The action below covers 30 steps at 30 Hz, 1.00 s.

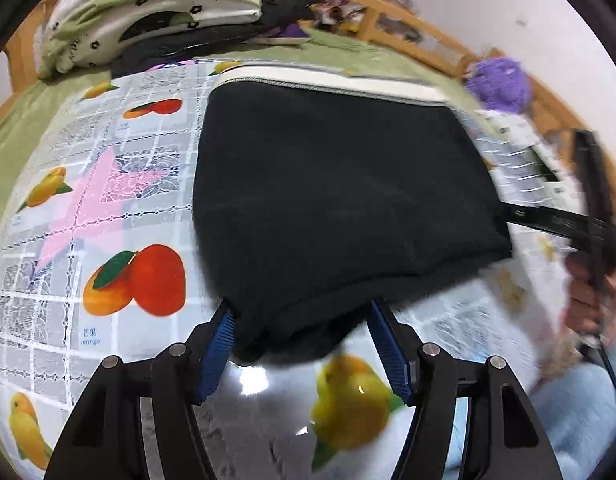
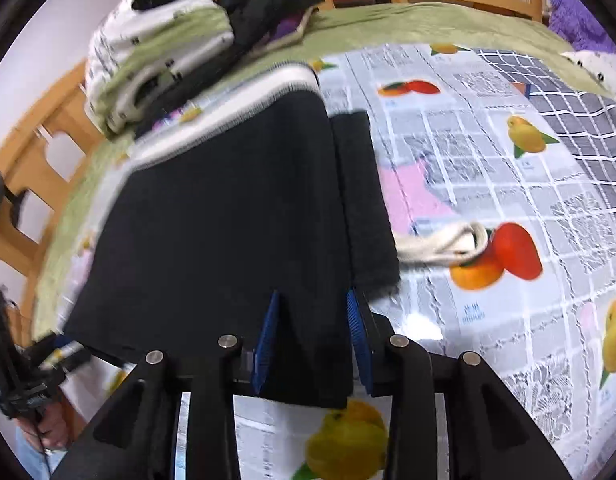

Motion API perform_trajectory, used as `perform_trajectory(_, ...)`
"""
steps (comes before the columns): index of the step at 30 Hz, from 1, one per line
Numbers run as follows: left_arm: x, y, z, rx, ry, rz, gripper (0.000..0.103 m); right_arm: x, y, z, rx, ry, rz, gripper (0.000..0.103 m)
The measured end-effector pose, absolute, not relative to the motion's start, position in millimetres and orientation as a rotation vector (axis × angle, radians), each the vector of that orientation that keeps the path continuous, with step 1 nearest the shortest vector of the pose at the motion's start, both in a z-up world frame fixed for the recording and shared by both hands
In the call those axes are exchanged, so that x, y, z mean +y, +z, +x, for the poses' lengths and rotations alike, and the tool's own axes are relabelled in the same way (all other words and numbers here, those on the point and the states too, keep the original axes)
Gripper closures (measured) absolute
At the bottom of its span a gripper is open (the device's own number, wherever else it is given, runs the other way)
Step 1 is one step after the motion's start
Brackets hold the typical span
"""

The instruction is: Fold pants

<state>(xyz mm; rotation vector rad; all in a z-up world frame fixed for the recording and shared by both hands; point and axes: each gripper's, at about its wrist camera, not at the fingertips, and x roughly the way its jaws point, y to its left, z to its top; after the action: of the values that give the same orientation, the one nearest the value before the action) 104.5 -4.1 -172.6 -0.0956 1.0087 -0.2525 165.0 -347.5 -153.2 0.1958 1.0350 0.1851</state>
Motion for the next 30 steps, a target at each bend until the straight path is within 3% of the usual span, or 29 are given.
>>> perform_trajectory(2,-9.5,-179.7,112.8,1.052,-0.202,-0.067,0.044,-340.8,-158.4,164.6,1.048,0.190,0.153,0.078)
perform_trajectory(3,-5.0,-178.5,112.8,1.032,-0.167,-0.050,0.078,-338.3,-159.3,164.6,1.040,0.191,0.135,0.084)
perform_trajectory(4,-0.7,-175.9,111.5,1.020,-0.130,-0.021,0.088,-339.2,-157.9,163.4,1.020,0.181,0.144,0.087)
perform_trajectory(6,30.0,-171.4,107.4,0.991,-0.175,-0.126,0.089,-352.4,-148.0,157.2,0.964,0.198,0.239,0.090)
perform_trajectory(9,52.7,-190.6,105.6,1.021,-0.177,-0.147,0.088,-364.1,-147.6,152.7,0.955,0.249,0.335,0.095)
perform_trajectory(14,47.1,-179.7,95.6,1.014,-0.225,-0.087,0.081,-354.3,-166.4,157.1,1.032,0.254,0.261,0.092)
perform_trajectory(16,56.5,-173.4,85.4,1.025,-0.236,-0.059,0.058,-359.7,-153.2,158.2,1.016,0.273,0.253,0.092)
perform_trajectory(18,68.8,-170.4,74.7,1.018,-0.231,-0.050,0.047,-364.5,-136.4,162.9,0.953,0.254,0.229,0.091)
perform_trajectory(22,103.1,-168.2,64.4,1.037,-0.184,-0.126,0.047,-362.6,-128.1,191.4,0.921,0.251,0.241,0.091)
perform_trajectory(24,114.9,-169.3,68.0,1.050,-0.148,-0.183,0.047,-354.6,-131.8,211.1,0.905,0.238,0.239,0.076)
perform_trajectory(25,119.3,-168.1,70.2,1.047,-0.134,-0.205,0.047,-351.4,-137.2,219.8,0.911,0.231,0.241,0.074)
perform_trajectory(28,124.0,-156.0,80.3,1.004,-0.103,-0.232,0.047,-339.3,-155.1,243.4,0.951,0.204,0.245,0.094)
perform_trajectory(30,123.5,-145.9,85.5,0.972,-0.117,-0.246,0.047,-340.8,-135.3,235.4,0.880,0.241,0.234,0.095)
